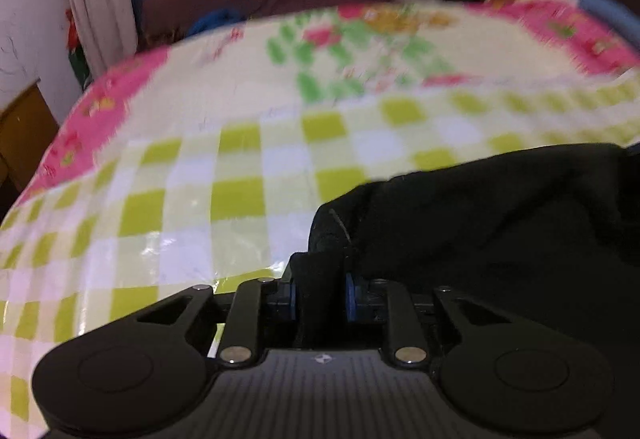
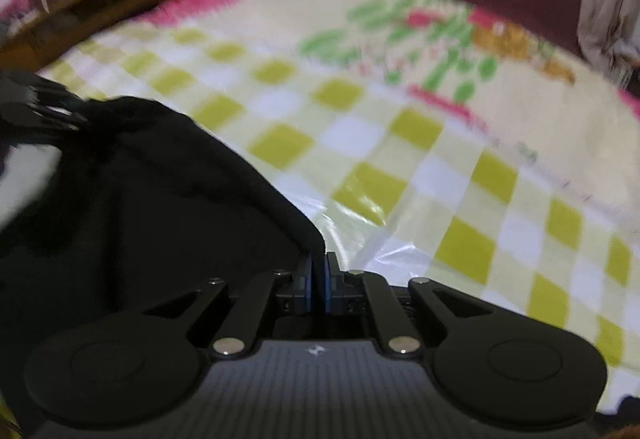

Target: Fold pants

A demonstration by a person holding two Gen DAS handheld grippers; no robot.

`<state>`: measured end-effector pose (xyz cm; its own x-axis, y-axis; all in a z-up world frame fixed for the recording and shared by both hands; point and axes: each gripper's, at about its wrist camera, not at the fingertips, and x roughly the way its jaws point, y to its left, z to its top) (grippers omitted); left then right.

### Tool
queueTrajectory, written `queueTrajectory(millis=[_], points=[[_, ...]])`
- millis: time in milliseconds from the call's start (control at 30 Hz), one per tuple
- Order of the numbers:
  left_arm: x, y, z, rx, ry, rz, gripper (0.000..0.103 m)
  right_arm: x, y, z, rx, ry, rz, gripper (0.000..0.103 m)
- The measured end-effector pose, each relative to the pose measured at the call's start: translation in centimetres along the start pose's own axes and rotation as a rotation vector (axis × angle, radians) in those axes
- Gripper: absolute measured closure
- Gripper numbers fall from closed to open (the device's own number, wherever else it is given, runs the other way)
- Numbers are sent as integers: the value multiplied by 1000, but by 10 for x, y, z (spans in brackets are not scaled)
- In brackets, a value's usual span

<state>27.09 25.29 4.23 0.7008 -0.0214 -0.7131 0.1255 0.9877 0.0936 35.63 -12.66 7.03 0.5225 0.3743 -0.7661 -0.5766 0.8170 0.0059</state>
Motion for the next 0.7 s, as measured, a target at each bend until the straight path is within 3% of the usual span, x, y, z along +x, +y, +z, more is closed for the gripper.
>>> queueTrajectory(millis=[100,200,300,400,567,700], points=[[-71,-7,-29,3,-88,-52,67,-69,26,-32,-7,-59,22,97],[-126,-15,-79,-6,-105,-83,67,-109,61,-85,-31,-45,31,97],[-146,-26,-132,-40,-43,-90,64,-103,94,-146,-5,59,68,97],[-133,-36,-174,-66,50,-83,63,-67,117,-190,13,157,56,96],[-123,-44,-189,-74,58,-41,56,-50,142,-194,-96,158,-49,93],[-128,-36,-188,-95,13,-35,51,-59,158,-180,-177,98,-60,83]])
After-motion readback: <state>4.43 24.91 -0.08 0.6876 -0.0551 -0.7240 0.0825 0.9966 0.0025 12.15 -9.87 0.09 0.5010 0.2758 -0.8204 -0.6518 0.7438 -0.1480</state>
